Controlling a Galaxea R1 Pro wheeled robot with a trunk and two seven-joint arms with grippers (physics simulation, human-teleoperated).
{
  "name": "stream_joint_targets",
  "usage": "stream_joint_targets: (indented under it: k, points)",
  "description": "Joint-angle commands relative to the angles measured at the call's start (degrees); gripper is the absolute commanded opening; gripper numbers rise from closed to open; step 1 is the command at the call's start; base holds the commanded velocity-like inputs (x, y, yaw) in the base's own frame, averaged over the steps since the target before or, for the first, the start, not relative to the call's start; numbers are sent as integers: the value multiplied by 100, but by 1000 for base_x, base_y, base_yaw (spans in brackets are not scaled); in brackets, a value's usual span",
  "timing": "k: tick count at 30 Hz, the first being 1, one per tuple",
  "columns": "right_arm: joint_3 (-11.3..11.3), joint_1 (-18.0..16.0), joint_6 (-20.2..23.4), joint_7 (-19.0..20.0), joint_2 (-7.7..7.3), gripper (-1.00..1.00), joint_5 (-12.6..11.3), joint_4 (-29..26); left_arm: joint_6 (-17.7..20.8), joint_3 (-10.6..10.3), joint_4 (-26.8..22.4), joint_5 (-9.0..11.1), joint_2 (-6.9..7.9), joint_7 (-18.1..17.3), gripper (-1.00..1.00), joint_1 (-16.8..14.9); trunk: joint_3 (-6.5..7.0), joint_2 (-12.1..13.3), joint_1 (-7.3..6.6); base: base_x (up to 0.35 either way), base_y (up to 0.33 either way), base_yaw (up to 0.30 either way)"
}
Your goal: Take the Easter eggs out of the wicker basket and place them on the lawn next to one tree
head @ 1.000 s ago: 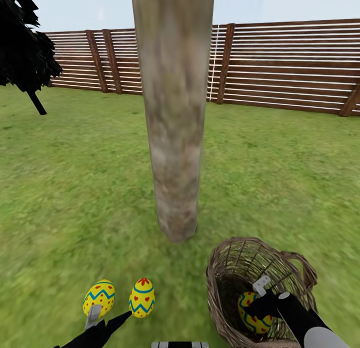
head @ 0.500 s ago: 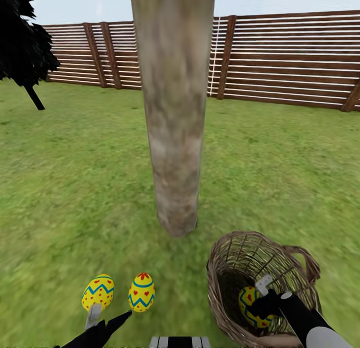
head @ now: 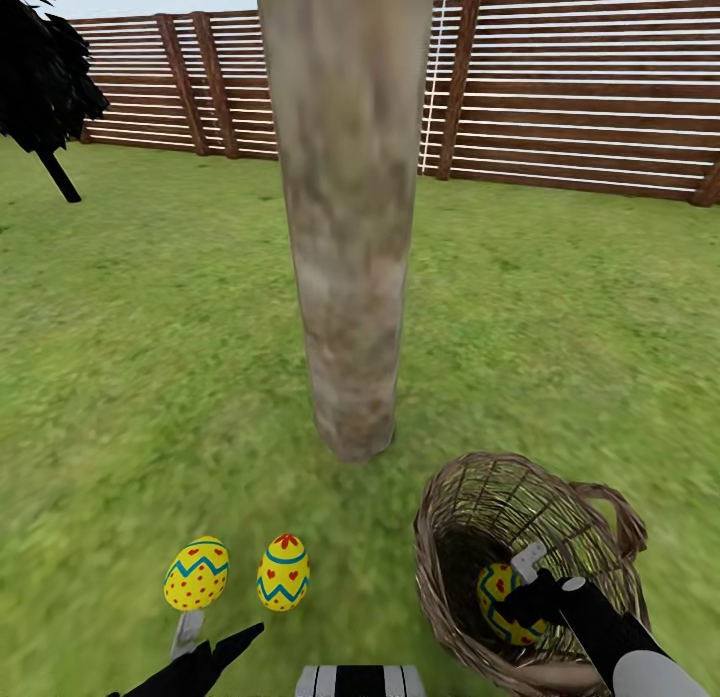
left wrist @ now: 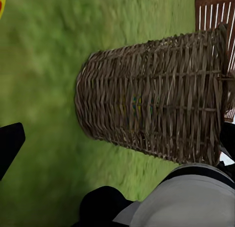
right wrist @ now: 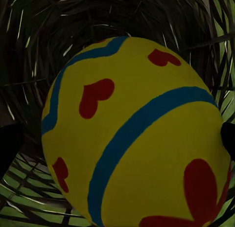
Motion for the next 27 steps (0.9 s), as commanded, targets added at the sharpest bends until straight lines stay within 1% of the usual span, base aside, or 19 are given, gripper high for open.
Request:
stream_joint_targets:
  k: [1, 5, 7, 8, 10, 13, 15, 22, 23, 27]
  points:
    - [-44, 4, 26, 59, 7, 100, 54, 236, 50, 2, 1, 32, 1, -11, 100, -2, -5, -1, 0, 0, 0, 0]
    - [-44, 3, 26, 59, 0, 100, 59, 238, 50, 0, 1, 31, 1, -8, 100, -2, -5, -1, 0, 0, 0, 0]
    - [-44, 1, 26, 59, -1, 100, 62, 238, 50, -1, 1, 31, 0, -9, 100, -2, -49, -4, 5, 0, 0, 0]
    - [-44, 3, 26, 59, -8, 100, 62, 237, 50, -1, 1, 31, -2, -7, 100, -2, -49, -4, 5, 0, 0, 0]
    - [-44, 3, 26, 59, -57, 100, 62, 237, 50, 0, 1, 31, 0, -12, 100, -2, -49, -4, 5, 0, 0, 0]
    - [-43, 3, 26, 59, -92, 100, 63, 238, 50, -1, 1, 33, 1, -13, 100, -2, -49, -4, 5, 0, 0, 0]
    - [-43, 1, 26, 57, -103, 100, 63, 237, 50, -1, 1, 34, 0, -13, 100, -2, -93, -6, 10, 0, 0, 0]
    - [-44, 0, 26, 57, -116, 100, 63, 255, 51, 6, 1, 47, 1, -13, 100, -2, -93, -6, 10, 0, 0, 0]
    - [-44, 1, 26, 57, -116, -100, 63, 259, 51, 4, 1, 48, 1, -13, 100, -2, -93, -6, 10, 0, 0, 0]
    - [-44, 1, 26, 58, -116, -100, 55, 263, 55, 7, 1, 48, 1, -13, 100, -2, -93, -6, 10, 0, 0, 0]
